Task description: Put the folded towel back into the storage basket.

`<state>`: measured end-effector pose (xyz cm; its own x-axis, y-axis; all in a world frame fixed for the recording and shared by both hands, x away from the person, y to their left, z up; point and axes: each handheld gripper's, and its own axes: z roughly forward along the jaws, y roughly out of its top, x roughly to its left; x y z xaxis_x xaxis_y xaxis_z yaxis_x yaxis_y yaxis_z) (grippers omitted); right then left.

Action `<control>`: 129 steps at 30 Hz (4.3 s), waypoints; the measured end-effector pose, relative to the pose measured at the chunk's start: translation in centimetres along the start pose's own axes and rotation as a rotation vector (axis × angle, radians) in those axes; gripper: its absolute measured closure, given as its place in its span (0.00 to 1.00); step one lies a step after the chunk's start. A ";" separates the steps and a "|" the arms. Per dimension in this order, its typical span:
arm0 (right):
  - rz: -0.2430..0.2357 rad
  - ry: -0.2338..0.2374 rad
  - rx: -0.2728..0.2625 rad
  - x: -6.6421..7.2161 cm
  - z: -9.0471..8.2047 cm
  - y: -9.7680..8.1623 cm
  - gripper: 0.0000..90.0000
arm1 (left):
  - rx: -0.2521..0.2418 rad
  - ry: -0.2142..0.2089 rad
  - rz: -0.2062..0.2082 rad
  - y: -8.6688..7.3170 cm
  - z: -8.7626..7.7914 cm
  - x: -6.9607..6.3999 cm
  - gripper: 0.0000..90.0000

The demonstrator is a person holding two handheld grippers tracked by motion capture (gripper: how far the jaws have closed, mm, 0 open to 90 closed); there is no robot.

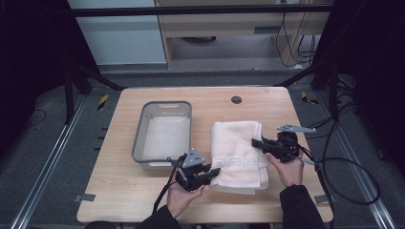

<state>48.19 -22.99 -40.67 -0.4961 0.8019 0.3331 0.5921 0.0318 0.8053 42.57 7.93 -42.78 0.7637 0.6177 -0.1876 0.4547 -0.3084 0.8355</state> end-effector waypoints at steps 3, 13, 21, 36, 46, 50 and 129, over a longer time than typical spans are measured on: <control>-0.012 0.001 -0.015 0.3 -0.3 0.4 0.78 | -0.017 0.002 0.004 0.4 -0.4 -0.2 0.80; -0.029 0.014 -0.059 1.2 -1.0 1.4 0.78 | -0.058 0.027 0.032 1.3 -1.8 -0.4 0.80; -0.045 0.018 -0.075 1.9 -1.2 2.4 0.78 | -0.084 0.050 0.050 2.1 -2.9 -0.6 0.80; -0.081 0.040 -0.127 4.4 -0.3 5.4 0.78 | -0.158 0.104 0.060 3.6 -6.1 0.0 0.80; -0.110 0.048 -0.145 6.3 0.3 7.6 0.78 | -0.211 0.127 0.045 4.4 -8.1 1.0 0.80; -0.118 0.052 -0.153 7.0 0.5 8.4 0.78 | -0.235 0.134 0.035 4.6 -8.9 1.5 0.80; -0.145 0.102 -0.159 15.3 11.1 13.7 0.78 | -0.368 0.283 -0.171 3.7 -17.0 10.5 0.81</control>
<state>55.76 -3.67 -30.01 -0.6351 0.7310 0.2495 0.4066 0.0418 0.9126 44.49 25.52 -32.87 0.5151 0.8249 -0.2328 0.3314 0.0589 0.9417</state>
